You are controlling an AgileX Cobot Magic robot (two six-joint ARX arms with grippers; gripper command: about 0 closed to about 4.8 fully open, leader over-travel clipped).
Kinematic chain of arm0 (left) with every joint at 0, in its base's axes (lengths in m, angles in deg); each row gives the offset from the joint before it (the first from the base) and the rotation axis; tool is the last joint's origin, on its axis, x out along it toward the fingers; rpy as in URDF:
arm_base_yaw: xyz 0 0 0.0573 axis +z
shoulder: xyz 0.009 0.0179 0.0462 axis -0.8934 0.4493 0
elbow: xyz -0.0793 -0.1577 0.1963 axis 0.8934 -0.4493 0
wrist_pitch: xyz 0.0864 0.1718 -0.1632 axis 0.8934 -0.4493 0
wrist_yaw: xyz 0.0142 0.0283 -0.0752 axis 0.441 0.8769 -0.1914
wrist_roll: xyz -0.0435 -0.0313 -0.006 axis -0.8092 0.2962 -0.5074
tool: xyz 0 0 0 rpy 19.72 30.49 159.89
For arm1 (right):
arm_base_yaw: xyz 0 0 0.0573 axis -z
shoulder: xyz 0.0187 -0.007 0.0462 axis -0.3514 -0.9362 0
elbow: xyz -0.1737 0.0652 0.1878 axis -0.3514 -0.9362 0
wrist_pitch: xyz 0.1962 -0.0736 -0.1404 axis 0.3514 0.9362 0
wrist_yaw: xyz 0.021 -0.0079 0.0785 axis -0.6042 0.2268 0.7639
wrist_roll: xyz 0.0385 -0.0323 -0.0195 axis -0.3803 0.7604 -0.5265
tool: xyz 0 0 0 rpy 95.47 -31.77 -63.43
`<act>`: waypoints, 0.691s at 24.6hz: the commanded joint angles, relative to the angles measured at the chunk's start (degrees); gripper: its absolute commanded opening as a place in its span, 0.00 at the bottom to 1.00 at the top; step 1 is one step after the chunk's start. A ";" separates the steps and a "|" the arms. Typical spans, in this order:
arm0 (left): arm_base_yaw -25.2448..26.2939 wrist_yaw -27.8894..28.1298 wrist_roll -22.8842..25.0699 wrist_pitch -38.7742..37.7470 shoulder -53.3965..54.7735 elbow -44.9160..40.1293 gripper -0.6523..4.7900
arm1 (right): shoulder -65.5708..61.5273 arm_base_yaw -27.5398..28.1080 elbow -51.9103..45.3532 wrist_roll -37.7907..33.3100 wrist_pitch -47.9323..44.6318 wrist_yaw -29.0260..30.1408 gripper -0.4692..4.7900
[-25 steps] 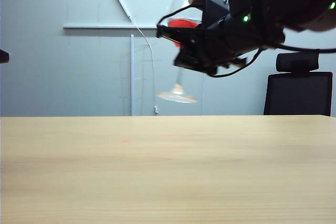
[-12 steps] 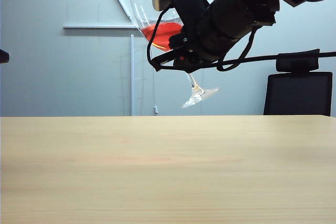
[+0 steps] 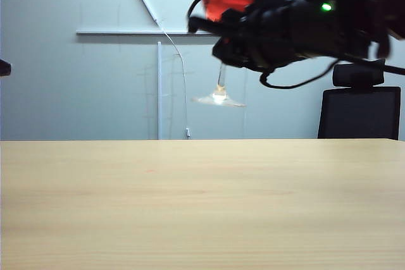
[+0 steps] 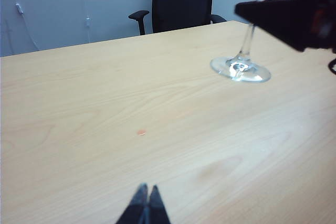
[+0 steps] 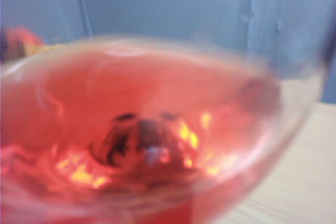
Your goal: Gently pick up the goblet, rotate it counterclockwise for two full turns (viewing from above), and then place it back on the table.
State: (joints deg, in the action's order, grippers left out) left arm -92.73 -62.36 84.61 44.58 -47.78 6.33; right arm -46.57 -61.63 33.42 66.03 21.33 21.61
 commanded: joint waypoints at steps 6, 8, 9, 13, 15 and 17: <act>0.00 -0.28 0.02 0.70 0.07 0.22 0.11 | 0.35 3.61 -1.68 -19.12 -4.83 1.09 0.09; 0.00 -0.26 0.02 0.70 0.07 0.22 0.11 | 0.35 4.83 -0.55 -20.44 -1.36 2.21 0.09; 0.00 -0.26 0.02 0.70 0.07 0.22 0.11 | 0.35 5.18 0.04 -20.44 0.15 2.29 0.09; 0.00 -0.26 0.02 0.70 0.07 0.22 0.11 | 0.35 5.53 6.80 -18.75 15.45 2.49 0.09; 0.00 -0.28 0.02 0.70 0.07 0.22 0.11 | 0.33 5.29 9.55 -14.93 20.65 2.45 0.08; 0.00 -0.26 0.02 0.70 0.07 0.22 0.11 | 0.35 4.52 12.61 -8.63 25.35 1.62 0.09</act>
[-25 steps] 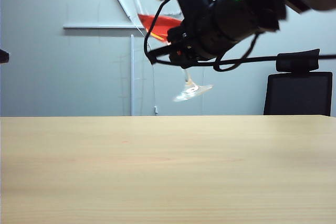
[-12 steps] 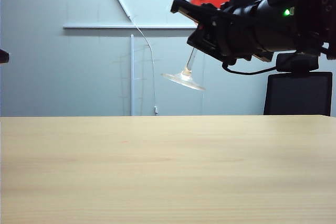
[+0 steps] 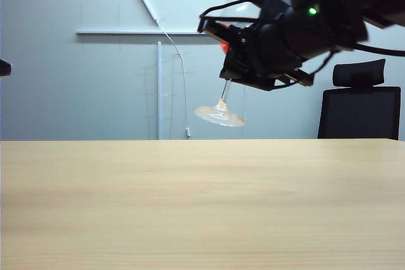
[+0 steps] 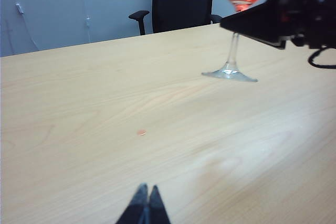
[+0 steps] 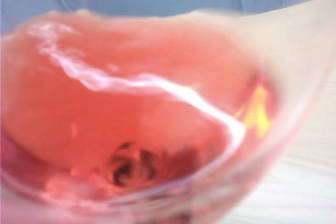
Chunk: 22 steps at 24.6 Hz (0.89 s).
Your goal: Gently pick up the goblet, rotate it counterclockwise for two full turns (viewing from above), and then place it back on the table.
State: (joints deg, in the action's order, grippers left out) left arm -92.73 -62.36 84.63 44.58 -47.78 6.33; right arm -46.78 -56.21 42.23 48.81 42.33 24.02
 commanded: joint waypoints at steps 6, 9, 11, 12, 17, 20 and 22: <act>0.00 -0.26 0.00 0.70 0.07 0.22 0.11 | 0.61 -4.42 7.43 32.20 6.82 -7.91 0.09; -0.02 -0.26 0.00 0.70 0.07 0.22 0.11 | 0.59 -6.21 7.37 37.90 6.64 -10.43 0.09; -0.02 -0.26 0.00 0.70 0.07 0.22 0.11 | 0.61 -7.61 7.23 40.09 6.58 -12.15 0.09; -0.02 -0.26 0.00 0.70 0.07 0.22 0.11 | 0.68 -8.39 6.56 40.15 5.01 -12.13 0.09; -0.02 -0.26 0.00 0.70 0.07 0.22 0.11 | 0.68 -10.86 -2.54 34.95 -13.79 -10.25 0.09; -0.02 -0.26 0.00 0.72 0.07 0.22 0.11 | 0.66 -10.54 -6.51 24.65 -18.95 -7.87 0.09; -0.02 -0.26 0.00 0.70 0.07 0.22 0.11 | 0.57 -9.90 -8.48 18.73 -20.92 -6.43 0.09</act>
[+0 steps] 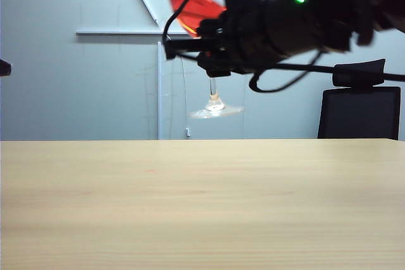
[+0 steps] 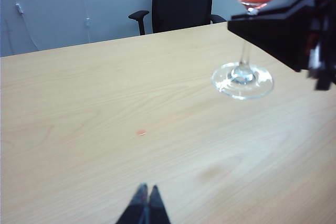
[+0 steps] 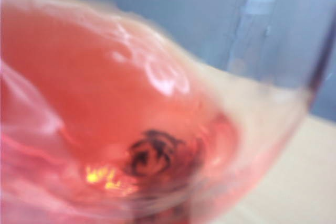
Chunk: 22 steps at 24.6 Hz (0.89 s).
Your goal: Gently pick up the goblet, rotate it counterclockwise for two full turns (viewing from above), and then place it back on the table.
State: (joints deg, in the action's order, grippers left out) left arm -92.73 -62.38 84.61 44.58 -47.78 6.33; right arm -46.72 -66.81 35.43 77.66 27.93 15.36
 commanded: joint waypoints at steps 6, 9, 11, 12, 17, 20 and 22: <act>0.00 -0.24 0.02 0.70 0.07 0.22 0.11 | -7.48 6.64 -1.95 -14.27 -14.23 15.21 0.09; 0.02 -0.24 0.02 0.70 0.07 0.22 0.11 | -11.47 8.57 0.37 -14.21 -14.34 19.12 0.09; 0.15 -0.26 0.02 0.70 0.07 0.22 0.11 | -13.73 9.20 2.45 -13.75 -13.66 20.31 0.09; 0.83 -0.42 0.02 0.68 0.07 0.22 0.11 | -15.30 9.42 3.98 -12.70 -13.22 21.66 0.09; 6.21 -0.37 0.02 0.70 0.07 0.22 0.11 | -18.95 9.42 9.20 -7.65 -8.79 24.15 0.09; 8.63 -0.37 0.02 0.70 0.07 0.22 0.11 | -20.63 9.44 10.99 -5.64 -7.93 24.15 0.09; 9.40 -0.26 0.02 0.70 0.07 0.22 0.11 | -21.68 9.46 12.15 -4.17 -7.23 24.15 0.09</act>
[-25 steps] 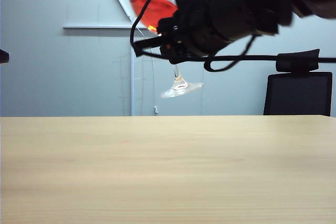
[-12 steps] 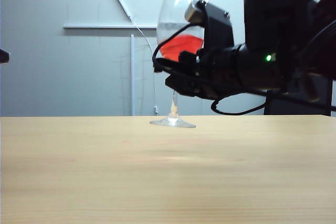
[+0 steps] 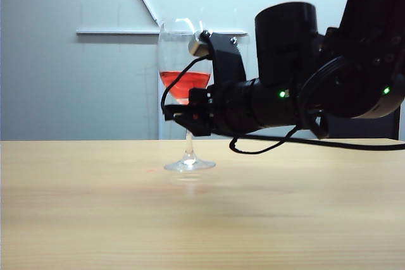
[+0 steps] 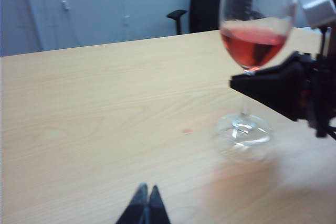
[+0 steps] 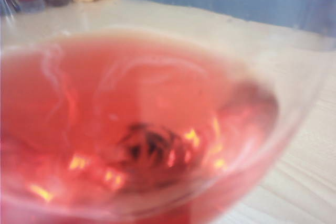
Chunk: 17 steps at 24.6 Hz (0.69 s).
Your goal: Gently pick up the goblet, rotate it counterclockwise for two full turns (viewing from above), and then place it back on the table.
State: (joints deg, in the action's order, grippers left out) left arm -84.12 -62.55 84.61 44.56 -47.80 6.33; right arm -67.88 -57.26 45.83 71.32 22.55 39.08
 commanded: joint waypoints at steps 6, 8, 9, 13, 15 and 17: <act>0.92 -0.20 0.02 0.72 0.09 0.22 0.11 | -2.29 0.17 2.45 2.84 -2.34 0.44 0.09; 0.92 -0.17 0.02 0.72 0.09 0.22 0.11 | -2.62 0.24 2.43 2.84 -2.34 0.44 0.09; 0.92 -0.17 0.02 0.72 0.09 0.22 0.11 | -2.67 0.24 2.43 2.84 -2.23 0.44 0.09; 0.92 -0.17 0.02 0.72 0.09 0.22 0.11 | -2.78 0.26 2.34 2.82 -0.92 0.44 0.25; 0.92 -0.17 0.02 0.72 0.09 0.22 0.11 | -2.75 0.26 1.99 2.82 -1.01 0.44 0.25; 0.92 -0.17 0.02 0.72 0.09 0.22 0.11 | -2.75 0.26 1.99 2.82 -1.01 0.42 0.27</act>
State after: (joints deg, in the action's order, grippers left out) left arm -83.27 -62.58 84.61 44.58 -47.80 6.33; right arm -70.96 -57.02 47.60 73.99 22.62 39.29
